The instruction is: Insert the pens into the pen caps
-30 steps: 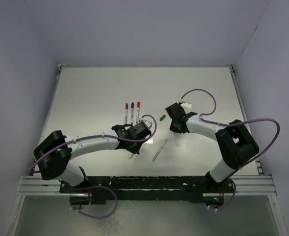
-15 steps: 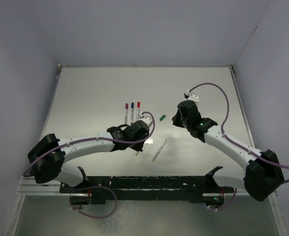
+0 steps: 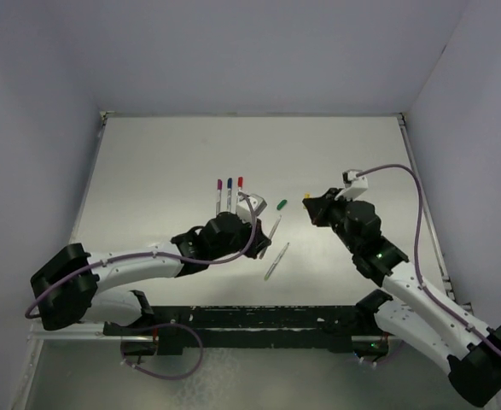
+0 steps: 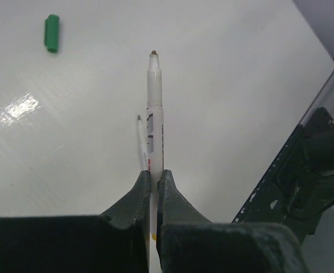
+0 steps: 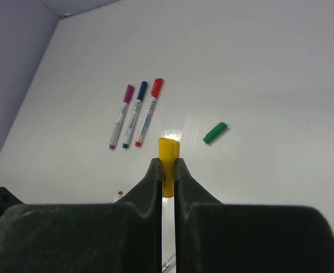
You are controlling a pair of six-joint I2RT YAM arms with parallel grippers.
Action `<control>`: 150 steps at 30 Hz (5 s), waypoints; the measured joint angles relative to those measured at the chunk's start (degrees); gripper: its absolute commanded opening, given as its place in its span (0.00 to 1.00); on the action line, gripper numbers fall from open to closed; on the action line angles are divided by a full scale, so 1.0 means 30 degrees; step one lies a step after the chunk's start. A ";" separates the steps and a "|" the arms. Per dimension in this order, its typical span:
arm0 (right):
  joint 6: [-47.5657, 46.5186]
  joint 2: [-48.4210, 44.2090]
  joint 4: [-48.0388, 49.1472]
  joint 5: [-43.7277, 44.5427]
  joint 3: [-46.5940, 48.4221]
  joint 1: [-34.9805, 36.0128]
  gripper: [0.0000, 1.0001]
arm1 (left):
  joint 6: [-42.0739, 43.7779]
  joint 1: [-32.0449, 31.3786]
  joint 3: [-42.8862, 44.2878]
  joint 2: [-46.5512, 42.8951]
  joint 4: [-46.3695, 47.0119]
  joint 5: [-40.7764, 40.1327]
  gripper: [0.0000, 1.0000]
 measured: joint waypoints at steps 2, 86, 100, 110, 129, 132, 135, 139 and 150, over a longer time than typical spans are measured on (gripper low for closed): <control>-0.0117 -0.0634 0.0969 -0.0401 -0.0525 0.0007 0.00 | -0.0015 -0.0007 -0.0532 -0.0248 0.1668 0.0597 0.00; 0.1647 -0.2514 1.0302 -0.4255 -0.4335 0.0007 0.00 | -0.2251 -0.0007 -0.2091 0.0619 1.1242 0.2630 0.00; 0.2688 -0.2193 1.1307 -0.5537 -0.5122 0.0007 0.00 | -0.2244 -0.0007 -0.2098 0.0896 1.1795 0.1916 0.00; 0.2761 -0.2178 1.1176 -0.6229 -0.5217 -0.0138 0.00 | -0.2229 -0.0015 -0.2135 0.1494 1.2815 0.1887 0.00; 0.2004 -0.1596 1.0499 -0.6987 -0.4728 -0.0240 0.00 | -0.2579 0.1545 -0.2652 0.1698 1.3981 0.4823 0.00; 0.1756 -0.1515 1.0331 -0.6951 -0.4692 -0.0102 0.00 | -0.2346 0.1617 -0.2492 0.1698 1.3515 0.4998 0.00; 0.1530 -0.1275 1.0207 -0.6492 -0.4670 0.0321 0.00 | -0.2047 0.1661 -0.2346 0.1698 1.3041 0.5049 0.00; 0.1115 -0.0925 1.0185 -0.5501 -0.4656 0.1151 0.00 | -0.1698 0.1778 -0.2200 0.1683 1.2313 0.5136 0.00; 0.0612 -0.0321 1.0171 -0.3818 -0.4656 0.2499 0.00 | -0.0867 0.1982 -0.2193 0.1319 1.0863 0.5151 0.00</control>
